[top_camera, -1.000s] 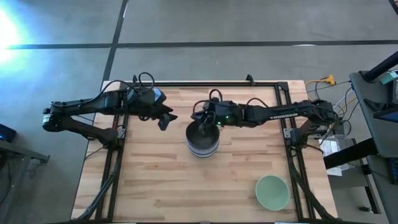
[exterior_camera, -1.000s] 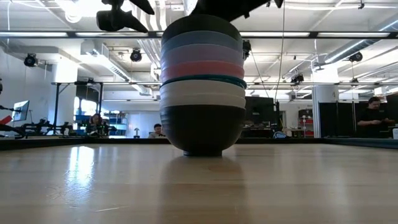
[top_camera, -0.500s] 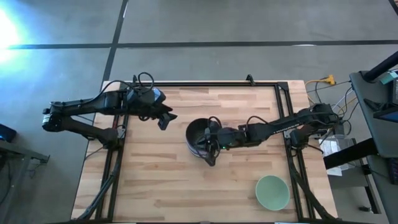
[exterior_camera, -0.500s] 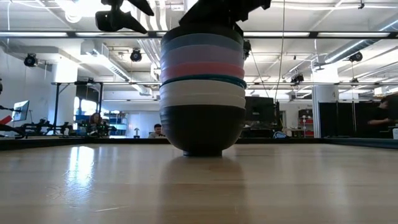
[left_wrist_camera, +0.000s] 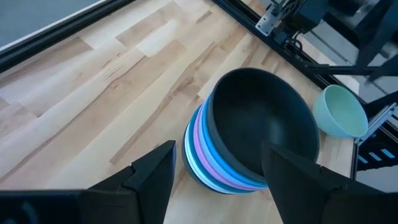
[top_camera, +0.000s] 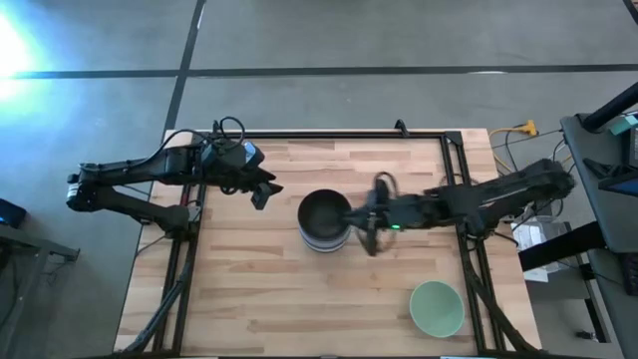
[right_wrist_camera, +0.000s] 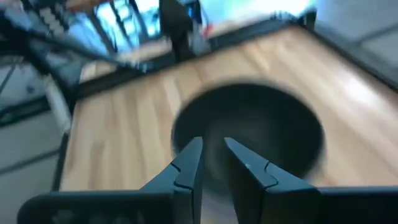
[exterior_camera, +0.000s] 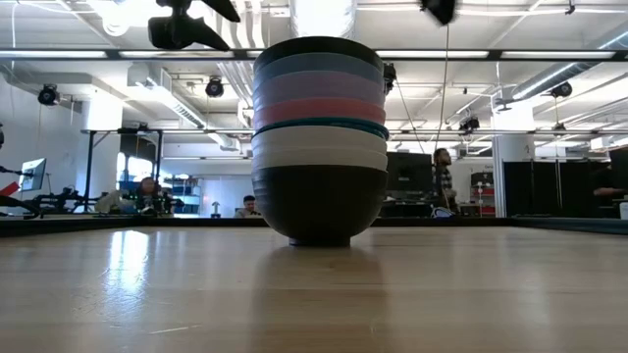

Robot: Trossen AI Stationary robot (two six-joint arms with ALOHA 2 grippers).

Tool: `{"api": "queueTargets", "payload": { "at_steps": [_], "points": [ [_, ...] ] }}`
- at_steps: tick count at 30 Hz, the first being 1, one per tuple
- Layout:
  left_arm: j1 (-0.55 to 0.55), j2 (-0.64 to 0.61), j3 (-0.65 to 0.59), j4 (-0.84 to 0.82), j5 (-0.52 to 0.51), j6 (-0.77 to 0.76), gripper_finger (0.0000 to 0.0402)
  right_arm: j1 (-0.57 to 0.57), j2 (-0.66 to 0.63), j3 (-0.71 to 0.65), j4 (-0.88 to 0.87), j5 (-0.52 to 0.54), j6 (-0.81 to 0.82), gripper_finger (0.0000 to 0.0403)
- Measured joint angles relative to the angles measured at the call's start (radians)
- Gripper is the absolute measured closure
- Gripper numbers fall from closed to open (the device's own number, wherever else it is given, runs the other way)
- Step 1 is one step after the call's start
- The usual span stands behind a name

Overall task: Nest bowls inside each other
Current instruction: Stack the light green bowl on top of the black bowl

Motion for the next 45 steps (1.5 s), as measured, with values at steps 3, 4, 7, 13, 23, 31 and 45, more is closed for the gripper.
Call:
{"api": "queueTargets", "payload": {
  "at_steps": [3,4,7,13,23,31,45],
  "points": [
    [0.0,-0.001,-0.008,0.0,0.0,0.0,0.0181,0.065,-0.127,-0.02,-0.22,0.003,0.125,0.0345],
    [0.0,0.0,-0.011,0.0,0.0,0.002,0.0181,0.092,-0.17,-0.028,-0.278,0.003,0.183,0.0344],
    [0.0,0.005,-0.017,-0.001,0.001,0.008,0.0181,0.172,-0.284,-0.067,-0.429,0.003,0.407,0.0343],
    [0.0,0.025,-0.018,0.0,0.002,0.027,0.0181,0.361,-0.405,-0.145,-0.641,-0.018,0.795,0.0321],
    [0.0,0.056,-0.018,0.0,0.002,0.031,0.0181,0.525,-0.283,-0.228,-0.714,-0.211,0.952,0.0251],
    [0.0,0.06,-0.017,0.0,0.003,0.032,0.0181,0.543,-0.167,-0.231,-0.711,-0.294,0.725,0.0246],
    [0.0,0.058,-0.015,0.0,0.027,0.026,0.0181,0.543,0.025,-0.236,-0.658,-0.35,0.372,0.0259]
  ]
}}
